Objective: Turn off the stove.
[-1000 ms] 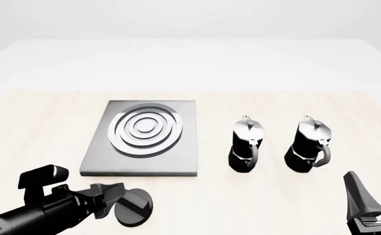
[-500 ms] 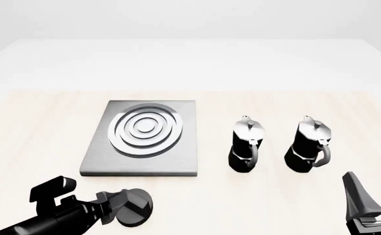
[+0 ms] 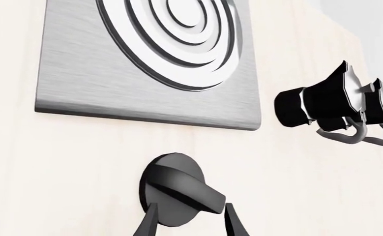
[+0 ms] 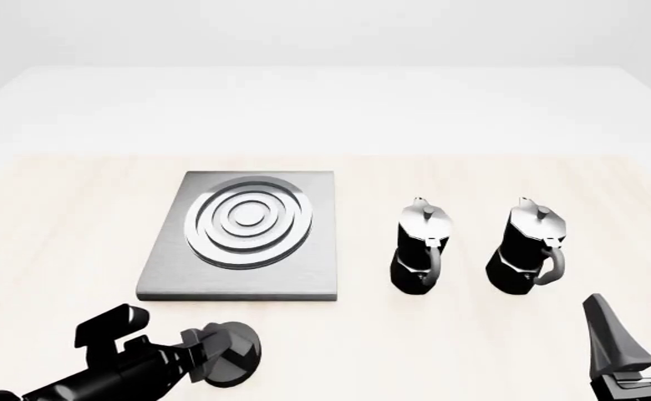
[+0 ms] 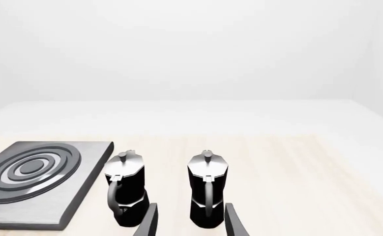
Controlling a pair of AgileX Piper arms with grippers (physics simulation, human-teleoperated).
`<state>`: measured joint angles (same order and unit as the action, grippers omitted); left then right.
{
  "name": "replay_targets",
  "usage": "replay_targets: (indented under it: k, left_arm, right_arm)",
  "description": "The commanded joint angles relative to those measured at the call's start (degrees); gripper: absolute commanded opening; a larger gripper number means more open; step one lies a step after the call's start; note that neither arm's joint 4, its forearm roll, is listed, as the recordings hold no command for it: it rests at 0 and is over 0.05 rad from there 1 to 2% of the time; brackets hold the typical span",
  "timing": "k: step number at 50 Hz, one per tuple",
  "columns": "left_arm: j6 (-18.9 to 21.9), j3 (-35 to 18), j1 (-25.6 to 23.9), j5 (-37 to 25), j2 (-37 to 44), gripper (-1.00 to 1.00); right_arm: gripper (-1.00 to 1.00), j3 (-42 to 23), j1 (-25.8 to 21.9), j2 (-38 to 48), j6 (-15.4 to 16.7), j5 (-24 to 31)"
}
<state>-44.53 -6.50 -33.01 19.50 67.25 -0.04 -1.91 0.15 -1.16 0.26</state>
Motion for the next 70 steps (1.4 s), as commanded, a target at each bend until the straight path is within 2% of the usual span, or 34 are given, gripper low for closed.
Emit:
replay_targets:
  k: [1,32,51,70]
  left_arm:
    - [0.0,-0.5,0.2,2.4,2.9,1.00]
    - [-1.0,-2.9,0.2,6.9,7.4,1.00]
    - [-1.7,-2.8,-0.5,13.4,14.7,1.00]
    - [-0.2,-4.5,-0.2,14.6,18.9,1.00]
  right_arm:
    - [1.00,0.0,-0.1,0.0,-0.2,0.0]
    - [1.00,0.0,0.2,0.1,-0.6,0.0]
    - [1.00,0.0,0.2,0.1,-0.8,0.1]
    - [1.00,0.0,-0.4,0.1,-0.7,0.1]
